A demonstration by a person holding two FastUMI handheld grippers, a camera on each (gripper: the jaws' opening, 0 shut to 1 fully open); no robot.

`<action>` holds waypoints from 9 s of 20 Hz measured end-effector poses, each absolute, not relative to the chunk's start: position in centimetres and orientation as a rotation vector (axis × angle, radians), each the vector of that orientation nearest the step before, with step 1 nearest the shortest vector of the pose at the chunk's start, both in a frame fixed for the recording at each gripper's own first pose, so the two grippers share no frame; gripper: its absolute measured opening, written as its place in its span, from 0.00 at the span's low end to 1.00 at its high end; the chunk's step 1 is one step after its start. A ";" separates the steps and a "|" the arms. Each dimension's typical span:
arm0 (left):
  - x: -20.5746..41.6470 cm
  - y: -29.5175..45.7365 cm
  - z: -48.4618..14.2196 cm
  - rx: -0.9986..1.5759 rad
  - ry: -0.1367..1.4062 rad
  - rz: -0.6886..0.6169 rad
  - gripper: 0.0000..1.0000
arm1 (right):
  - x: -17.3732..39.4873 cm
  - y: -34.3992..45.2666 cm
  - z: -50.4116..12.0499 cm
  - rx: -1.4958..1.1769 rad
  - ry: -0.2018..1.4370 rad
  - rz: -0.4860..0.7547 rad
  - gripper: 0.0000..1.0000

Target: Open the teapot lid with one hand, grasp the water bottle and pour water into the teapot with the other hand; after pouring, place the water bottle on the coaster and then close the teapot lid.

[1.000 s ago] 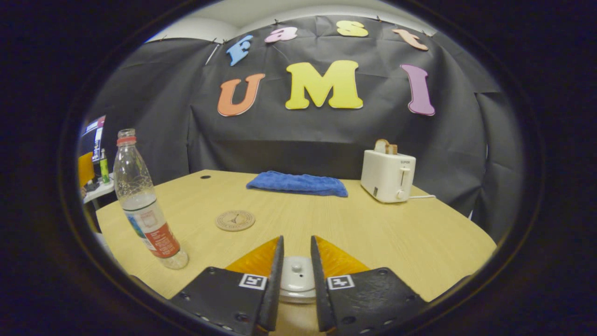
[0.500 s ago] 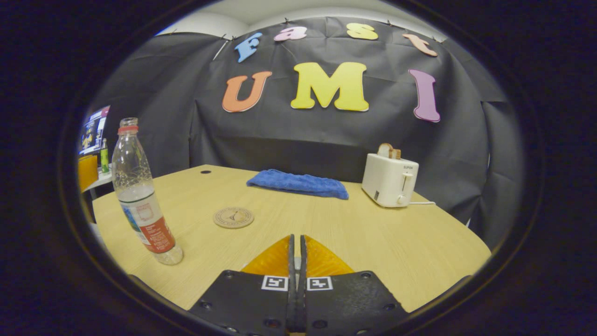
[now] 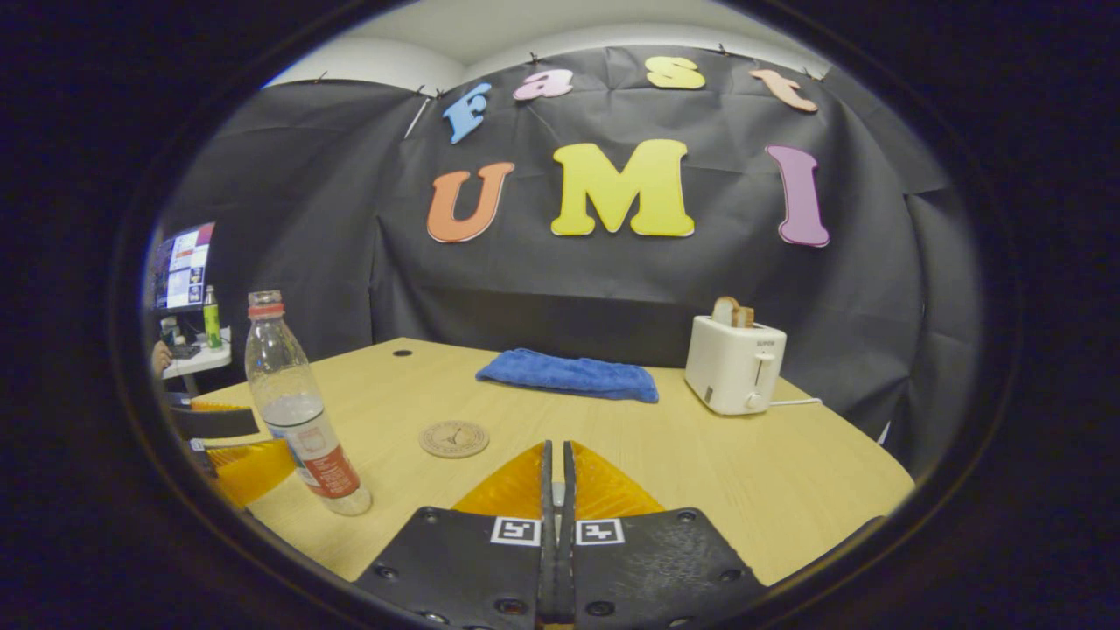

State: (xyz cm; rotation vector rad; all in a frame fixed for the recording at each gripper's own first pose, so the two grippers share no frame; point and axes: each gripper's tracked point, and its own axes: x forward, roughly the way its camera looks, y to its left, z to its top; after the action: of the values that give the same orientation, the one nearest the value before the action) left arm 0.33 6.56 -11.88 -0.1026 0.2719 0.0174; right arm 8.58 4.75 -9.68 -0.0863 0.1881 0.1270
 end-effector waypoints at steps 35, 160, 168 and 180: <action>5.9 8.0 -8.5 1.106 0.333 0.029 0.72 | 4.2 -7.0 -9.2 -0.069 0.197 0.104 0.00; 20.4 4.1 -12.4 -0.105 0.324 -0.124 0.75 | 3.1 -10.8 -9.5 0.003 0.220 -0.014 0.00; 21.7 4.2 -14.9 -0.092 0.364 -0.125 0.78 | 3.5 -10.5 -10.5 -0.012 0.245 -0.012 0.00; 20.7 3.7 -15.8 -0.069 0.429 -0.139 1.00 | 3.2 -9.7 -10.4 -0.013 0.241 0.004 0.00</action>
State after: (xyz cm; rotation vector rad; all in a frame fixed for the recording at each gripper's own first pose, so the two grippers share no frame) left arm 20.70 3.74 -15.79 -0.0688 0.4287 -0.1387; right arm 3.25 -9.69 -10.39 -0.0127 0.2407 0.0038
